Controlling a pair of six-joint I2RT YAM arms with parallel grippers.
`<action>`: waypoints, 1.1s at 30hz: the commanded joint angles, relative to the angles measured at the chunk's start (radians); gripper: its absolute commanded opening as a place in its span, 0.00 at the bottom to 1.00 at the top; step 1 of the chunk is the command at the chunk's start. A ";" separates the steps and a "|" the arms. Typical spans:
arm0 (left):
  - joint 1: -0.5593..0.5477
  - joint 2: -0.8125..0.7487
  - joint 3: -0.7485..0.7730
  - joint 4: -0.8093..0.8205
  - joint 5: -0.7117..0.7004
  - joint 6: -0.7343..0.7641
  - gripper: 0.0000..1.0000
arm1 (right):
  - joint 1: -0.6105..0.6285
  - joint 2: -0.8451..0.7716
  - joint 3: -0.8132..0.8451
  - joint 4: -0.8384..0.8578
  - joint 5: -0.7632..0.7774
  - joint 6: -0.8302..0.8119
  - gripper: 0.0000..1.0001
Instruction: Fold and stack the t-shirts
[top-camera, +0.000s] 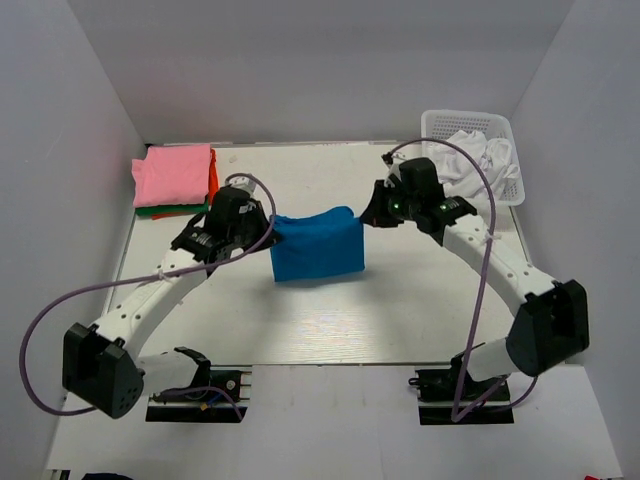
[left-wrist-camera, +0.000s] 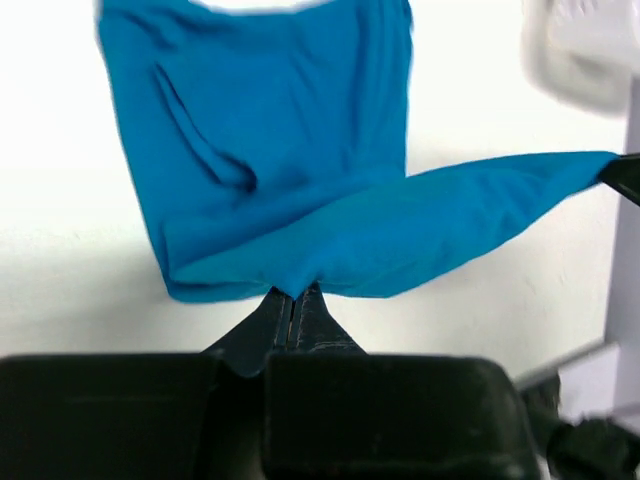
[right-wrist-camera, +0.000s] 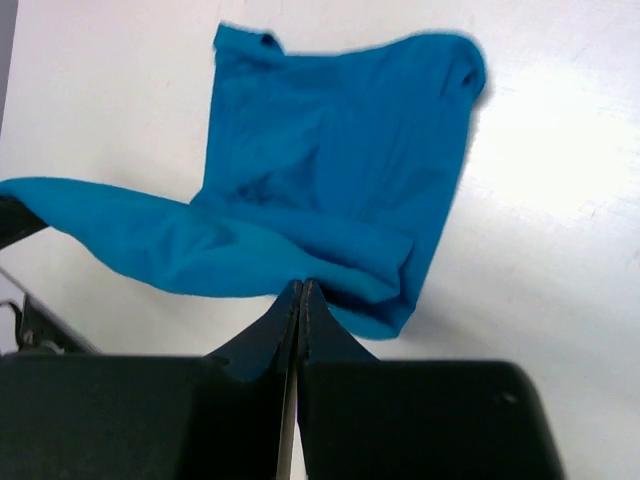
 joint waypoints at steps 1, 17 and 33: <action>0.010 0.060 0.103 0.003 -0.138 0.003 0.00 | -0.021 0.084 0.120 0.029 0.042 0.007 0.00; 0.082 0.499 0.398 -0.042 -0.285 0.031 0.00 | -0.098 0.564 0.525 -0.031 -0.047 -0.017 0.00; 0.147 0.585 0.353 -0.002 -0.149 0.043 1.00 | -0.122 0.584 0.515 0.051 -0.077 -0.050 0.90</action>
